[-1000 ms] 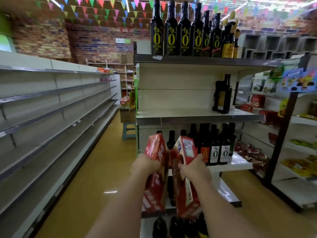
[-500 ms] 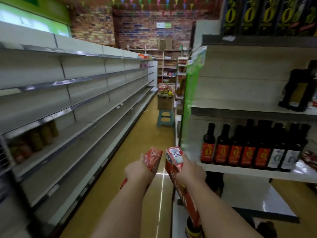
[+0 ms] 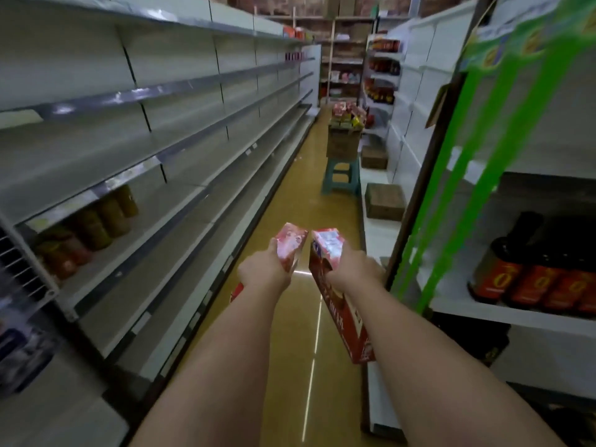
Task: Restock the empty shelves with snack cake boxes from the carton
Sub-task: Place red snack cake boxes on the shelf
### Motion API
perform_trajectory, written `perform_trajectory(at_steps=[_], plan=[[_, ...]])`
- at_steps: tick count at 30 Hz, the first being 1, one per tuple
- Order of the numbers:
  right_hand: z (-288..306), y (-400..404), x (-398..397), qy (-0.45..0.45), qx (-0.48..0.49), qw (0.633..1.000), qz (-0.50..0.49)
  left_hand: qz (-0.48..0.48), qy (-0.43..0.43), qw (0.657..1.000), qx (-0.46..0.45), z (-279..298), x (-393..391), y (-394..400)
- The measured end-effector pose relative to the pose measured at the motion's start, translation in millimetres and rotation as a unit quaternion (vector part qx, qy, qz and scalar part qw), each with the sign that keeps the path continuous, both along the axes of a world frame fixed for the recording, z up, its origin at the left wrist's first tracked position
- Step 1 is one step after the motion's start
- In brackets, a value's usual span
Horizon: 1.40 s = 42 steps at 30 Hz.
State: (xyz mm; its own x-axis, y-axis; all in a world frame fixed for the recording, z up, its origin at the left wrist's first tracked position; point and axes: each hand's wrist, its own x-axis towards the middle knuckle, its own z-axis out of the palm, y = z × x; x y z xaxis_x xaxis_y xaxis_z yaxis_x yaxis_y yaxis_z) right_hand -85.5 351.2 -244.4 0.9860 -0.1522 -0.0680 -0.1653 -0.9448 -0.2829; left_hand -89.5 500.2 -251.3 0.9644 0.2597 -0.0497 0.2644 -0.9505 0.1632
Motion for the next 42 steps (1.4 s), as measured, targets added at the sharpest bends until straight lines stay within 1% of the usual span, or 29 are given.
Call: perform_trajectory(at_steps=[4,6,8,12,17,21,27,32,37,39,42], plan=[[-19.1,17.5,64.9,0.016,-0.003,1.0,-0.005,0.016,0.035,0.999,-0.018,-17.8,52.9,27.1],[-29.4,23.3,102.0,0.027,-0.006,1.0,-0.004,0.031,0.044,0.998,-0.037,-27.6,86.4,38.2],[-39.3,27.5,144.6,0.03,-0.003,1.0,-0.001,0.039,0.043,0.998,-0.038,-35.1,127.3,44.9],[-48.2,31.4,234.6,0.041,0.002,0.999,-0.002,0.047,0.059,0.996,-0.04,-36.3,211.6,43.6],[-61.6,30.7,343.6,0.061,-0.004,0.998,-0.001,0.081,0.099,0.989,-0.079,-46.2,317.8,39.5],[-72.1,29.5,412.5,0.072,-0.003,0.997,-0.002,0.094,0.13,0.984,-0.076,-60.1,387.7,35.8],[-92.2,34.1,514.9,0.09,0.002,0.996,-0.015,0.069,0.117,0.989,-0.057,-84.7,494.8,39.7],[-100.3,53.5,613.9,0.099,0.016,0.994,-0.039,0.044,0.104,0.991,-0.074,-93.1,604.7,62.2],[-88.1,89.6,729.2,0.121,0.011,0.992,-0.036,0.044,0.12,0.99,-0.064,-83.7,723.7,92.7],[-81.5,99.9,771.1,0.113,0.009,0.993,-0.027,0.042,0.12,0.99,-0.055,-78.9,765.6,100.9],[-76.7,110.1,831.0,0.095,0.008,0.995,-0.027,0.04,0.112,0.991,-0.063,-71.5,824.6,107.3]])
